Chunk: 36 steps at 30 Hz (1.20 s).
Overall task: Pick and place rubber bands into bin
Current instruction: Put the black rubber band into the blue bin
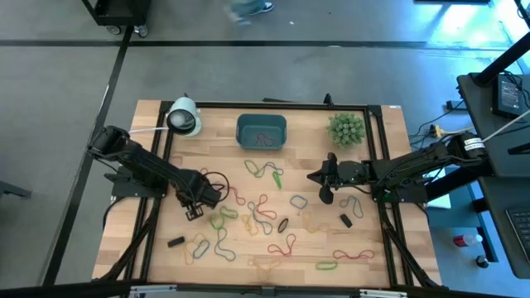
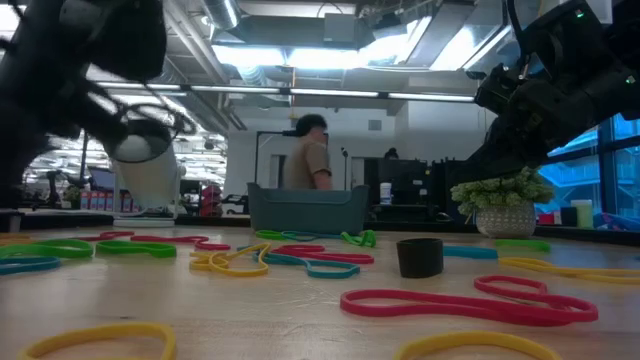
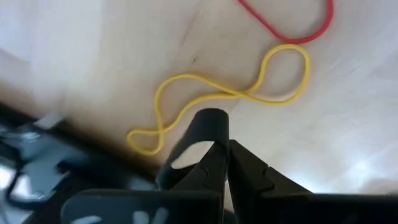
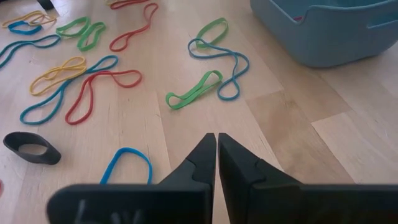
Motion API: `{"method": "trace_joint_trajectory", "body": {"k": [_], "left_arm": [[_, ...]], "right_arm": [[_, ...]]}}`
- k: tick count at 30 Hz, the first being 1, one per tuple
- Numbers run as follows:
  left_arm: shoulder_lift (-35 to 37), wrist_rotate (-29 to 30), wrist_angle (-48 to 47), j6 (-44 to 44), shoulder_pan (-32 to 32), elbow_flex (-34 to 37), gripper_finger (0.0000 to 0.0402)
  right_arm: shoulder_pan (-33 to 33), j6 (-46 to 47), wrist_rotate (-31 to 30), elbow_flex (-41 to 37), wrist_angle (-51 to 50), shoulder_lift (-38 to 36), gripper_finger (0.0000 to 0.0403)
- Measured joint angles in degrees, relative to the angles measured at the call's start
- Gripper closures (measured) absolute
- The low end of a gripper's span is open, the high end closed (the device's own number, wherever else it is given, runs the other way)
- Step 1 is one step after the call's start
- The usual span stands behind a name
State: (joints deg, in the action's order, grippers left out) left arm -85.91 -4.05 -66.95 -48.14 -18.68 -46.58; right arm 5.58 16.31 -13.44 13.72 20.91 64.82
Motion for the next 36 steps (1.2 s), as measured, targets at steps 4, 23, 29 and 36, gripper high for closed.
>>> {"method": "trace_joint_trajectory", "body": {"k": [4, 23, 29, 36], "left_arm": [[0.0, 3.2, -5.9, -0.1, 0.0, -4.4, 0.0398], [0.0, 21.7, 0.5, 20.4, 13.6, -18.6, 0.0398], [-3.4, 22.5, 7.2, 27.8, 21.1, -24.3, 0.0398], [-16.0, 23.4, 7.5, 41.0, 28.3, -37.9, 0.0398]], "right_arm": [[0.0, 0.0, 0.0, 0.0, 0.0, 0.0, 0.038], [0.0, -0.1, 0.0, 0.0, 0.1, 0.0, 0.038], [0.0, -0.1, -0.1, 0.0, 0.1, 0.0, 0.038], [0.0, -0.1, -0.1, 0.0, 0.5, 0.0, 0.038]]}}
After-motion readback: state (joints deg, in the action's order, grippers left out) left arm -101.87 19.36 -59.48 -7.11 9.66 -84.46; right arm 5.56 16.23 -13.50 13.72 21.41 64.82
